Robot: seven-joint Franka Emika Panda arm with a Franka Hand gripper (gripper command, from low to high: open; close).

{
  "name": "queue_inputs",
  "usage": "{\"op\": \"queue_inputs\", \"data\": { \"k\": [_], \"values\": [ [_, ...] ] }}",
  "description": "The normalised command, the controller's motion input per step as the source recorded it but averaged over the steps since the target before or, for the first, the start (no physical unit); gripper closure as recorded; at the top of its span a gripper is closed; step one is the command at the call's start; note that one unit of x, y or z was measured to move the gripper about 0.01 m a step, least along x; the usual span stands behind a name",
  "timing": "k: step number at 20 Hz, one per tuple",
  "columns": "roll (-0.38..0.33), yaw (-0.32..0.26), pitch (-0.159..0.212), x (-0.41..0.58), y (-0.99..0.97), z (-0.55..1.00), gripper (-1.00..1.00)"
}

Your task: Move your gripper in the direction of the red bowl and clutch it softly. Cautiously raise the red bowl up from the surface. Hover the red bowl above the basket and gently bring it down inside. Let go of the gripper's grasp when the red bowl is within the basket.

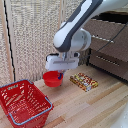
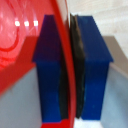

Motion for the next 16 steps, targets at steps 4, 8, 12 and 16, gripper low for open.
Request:
{"op": "queue_inputs", "data": {
  "k": [4,8,12,16],
  "values": [
    [0.091,0.000,0.104,0.191,0.46,0.68,1.00],
    [0.062,0.000,0.034,0.098,0.81,0.45,1.00],
    [0.014,0.000,0.002,0.066,0.92,0.20,1.00],
    [-0.002,0.000,-0.039,0.002,0.98,0.00,1.00]
  ]
}}
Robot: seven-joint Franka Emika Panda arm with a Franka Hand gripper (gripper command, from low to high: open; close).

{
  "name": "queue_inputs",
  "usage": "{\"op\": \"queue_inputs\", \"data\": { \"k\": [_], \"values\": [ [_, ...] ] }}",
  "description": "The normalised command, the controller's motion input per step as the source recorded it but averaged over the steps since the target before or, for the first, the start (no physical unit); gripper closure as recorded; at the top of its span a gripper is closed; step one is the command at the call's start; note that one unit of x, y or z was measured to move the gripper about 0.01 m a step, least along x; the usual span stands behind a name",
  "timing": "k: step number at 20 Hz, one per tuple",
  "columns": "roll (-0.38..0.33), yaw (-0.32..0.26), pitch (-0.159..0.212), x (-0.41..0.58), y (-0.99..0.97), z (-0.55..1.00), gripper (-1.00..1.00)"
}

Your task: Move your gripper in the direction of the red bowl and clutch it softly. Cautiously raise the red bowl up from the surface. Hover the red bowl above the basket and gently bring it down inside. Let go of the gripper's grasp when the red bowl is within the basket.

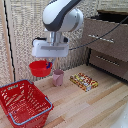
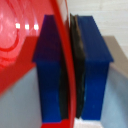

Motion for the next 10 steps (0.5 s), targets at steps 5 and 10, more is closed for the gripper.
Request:
{"op": "queue_inputs", "data": {
  "k": [5,10],
  "values": [
    [-0.036,-0.003,-0.067,0.000,0.97,-0.14,1.00],
    [-0.179,-0.001,-0.099,0.046,0.61,-0.40,1.00]
  ]
}}
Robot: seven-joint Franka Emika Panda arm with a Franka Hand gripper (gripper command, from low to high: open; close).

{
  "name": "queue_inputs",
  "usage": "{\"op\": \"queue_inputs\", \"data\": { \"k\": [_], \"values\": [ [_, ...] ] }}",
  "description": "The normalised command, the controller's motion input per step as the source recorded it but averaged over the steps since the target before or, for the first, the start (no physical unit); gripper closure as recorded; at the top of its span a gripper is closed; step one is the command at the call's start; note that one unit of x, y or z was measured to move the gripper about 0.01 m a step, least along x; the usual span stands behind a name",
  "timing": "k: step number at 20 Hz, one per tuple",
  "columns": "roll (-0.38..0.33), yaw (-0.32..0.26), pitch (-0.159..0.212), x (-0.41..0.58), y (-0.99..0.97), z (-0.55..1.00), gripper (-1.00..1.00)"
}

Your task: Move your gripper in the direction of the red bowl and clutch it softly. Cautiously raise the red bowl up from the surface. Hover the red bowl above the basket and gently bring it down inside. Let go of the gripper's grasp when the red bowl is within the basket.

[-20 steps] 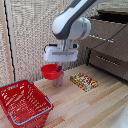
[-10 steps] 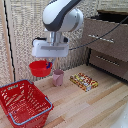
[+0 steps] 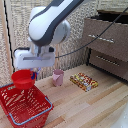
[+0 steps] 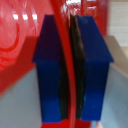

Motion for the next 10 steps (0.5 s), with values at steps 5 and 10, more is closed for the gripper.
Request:
{"op": "queue_inputs", "data": {
  "k": [5,10],
  "values": [
    [-0.236,0.000,-0.102,0.105,0.06,-0.42,-1.00],
    [-0.066,-0.017,-0.043,0.025,0.15,-0.03,-1.00]
  ]
}}
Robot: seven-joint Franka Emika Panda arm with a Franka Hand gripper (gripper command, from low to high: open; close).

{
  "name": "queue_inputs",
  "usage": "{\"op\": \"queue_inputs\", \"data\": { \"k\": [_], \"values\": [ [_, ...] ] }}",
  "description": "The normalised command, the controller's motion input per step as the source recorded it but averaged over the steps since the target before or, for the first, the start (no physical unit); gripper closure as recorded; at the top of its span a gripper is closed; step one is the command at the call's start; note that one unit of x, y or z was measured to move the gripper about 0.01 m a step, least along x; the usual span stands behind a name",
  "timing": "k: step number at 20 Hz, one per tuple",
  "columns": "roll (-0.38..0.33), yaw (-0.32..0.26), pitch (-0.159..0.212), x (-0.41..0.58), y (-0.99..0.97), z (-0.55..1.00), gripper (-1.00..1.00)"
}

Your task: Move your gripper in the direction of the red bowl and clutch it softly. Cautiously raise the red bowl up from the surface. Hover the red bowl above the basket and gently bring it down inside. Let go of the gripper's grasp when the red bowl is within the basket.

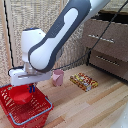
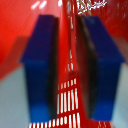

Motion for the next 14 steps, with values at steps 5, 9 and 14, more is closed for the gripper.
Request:
{"op": "queue_inputs", "data": {
  "k": [5,9,14],
  "values": [
    [0.062,-0.064,-0.012,0.048,0.13,0.17,-1.00],
    [0.112,-0.086,0.006,0.006,-0.04,0.74,-1.00],
    [0.007,-0.012,0.029,0.079,-0.03,0.96,-1.00]
  ]
}}
